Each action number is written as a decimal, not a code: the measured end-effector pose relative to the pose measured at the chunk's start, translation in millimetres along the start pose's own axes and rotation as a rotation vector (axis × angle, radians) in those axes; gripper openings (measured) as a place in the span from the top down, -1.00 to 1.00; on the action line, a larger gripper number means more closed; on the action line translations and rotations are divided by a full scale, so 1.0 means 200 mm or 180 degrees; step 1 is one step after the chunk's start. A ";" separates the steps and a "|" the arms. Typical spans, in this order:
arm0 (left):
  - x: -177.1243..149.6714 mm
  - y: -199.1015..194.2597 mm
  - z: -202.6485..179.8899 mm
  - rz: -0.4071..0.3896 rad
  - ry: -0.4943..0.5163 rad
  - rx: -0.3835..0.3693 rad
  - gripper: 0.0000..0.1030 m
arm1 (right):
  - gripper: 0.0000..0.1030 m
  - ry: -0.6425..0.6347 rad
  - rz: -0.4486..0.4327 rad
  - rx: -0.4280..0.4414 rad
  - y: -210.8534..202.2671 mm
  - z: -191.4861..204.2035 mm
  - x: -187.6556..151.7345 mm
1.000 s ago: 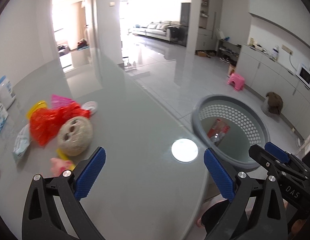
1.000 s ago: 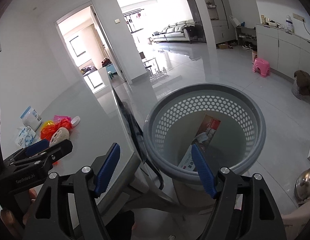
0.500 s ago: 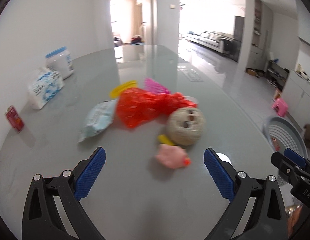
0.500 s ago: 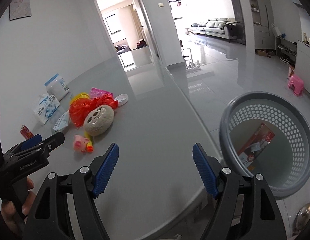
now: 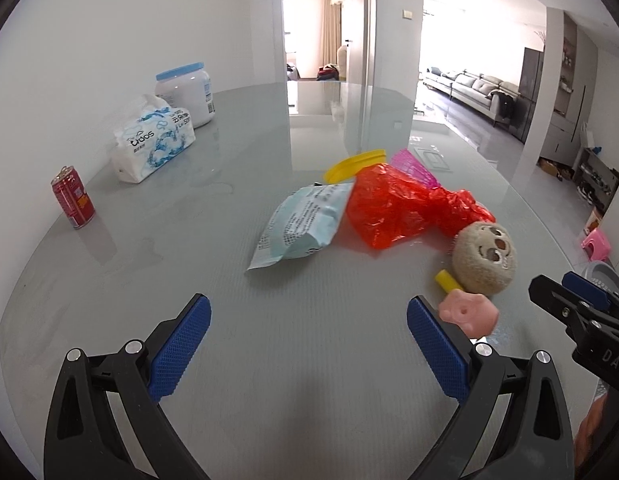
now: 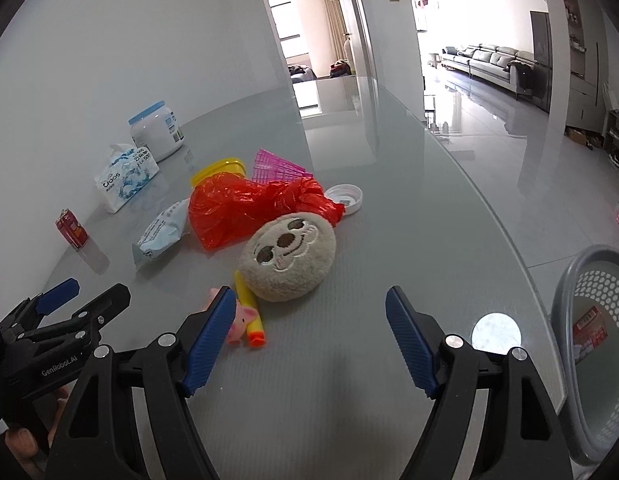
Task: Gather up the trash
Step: 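Move both tools back over the table toward the sloth plush and pig toy, then grasp the sloth plush with the right tool while the left tool grasps the pink pig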
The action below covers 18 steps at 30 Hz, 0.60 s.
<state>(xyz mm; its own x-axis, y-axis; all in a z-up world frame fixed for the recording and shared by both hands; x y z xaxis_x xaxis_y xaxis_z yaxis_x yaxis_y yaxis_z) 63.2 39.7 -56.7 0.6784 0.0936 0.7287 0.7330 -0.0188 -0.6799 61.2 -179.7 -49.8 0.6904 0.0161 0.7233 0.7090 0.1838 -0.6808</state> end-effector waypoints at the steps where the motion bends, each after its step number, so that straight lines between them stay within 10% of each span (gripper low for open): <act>1: 0.00 0.01 0.01 0.0002 -0.0010 0.0004 -0.87 | -0.47 -0.0020 0.0022 0.0003 0.03 0.01 0.01; 18: 0.00 0.10 0.07 0.0108 -0.0128 -0.0033 -0.87 | -0.54 -0.0047 0.0438 -0.0066 0.33 0.07 0.13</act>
<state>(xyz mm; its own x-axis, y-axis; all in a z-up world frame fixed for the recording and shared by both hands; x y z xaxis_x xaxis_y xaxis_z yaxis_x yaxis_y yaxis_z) 77.5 53.2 -71.6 0.7005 0.1326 0.7013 0.7102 -0.0328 -0.7032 123.5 -153.5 -74.0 0.7791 0.0543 0.6245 0.6108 0.1584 -0.7758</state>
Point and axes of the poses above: each gripper's, at about its wrist camera, not at the fingertips, and y roughly the way its jaws point, z to its left, x to its top, the point moved 2 cm from there along y, roughly the way its jaws point, and after that the axes turned 8 degrees about -y, right-handed, at the moved point
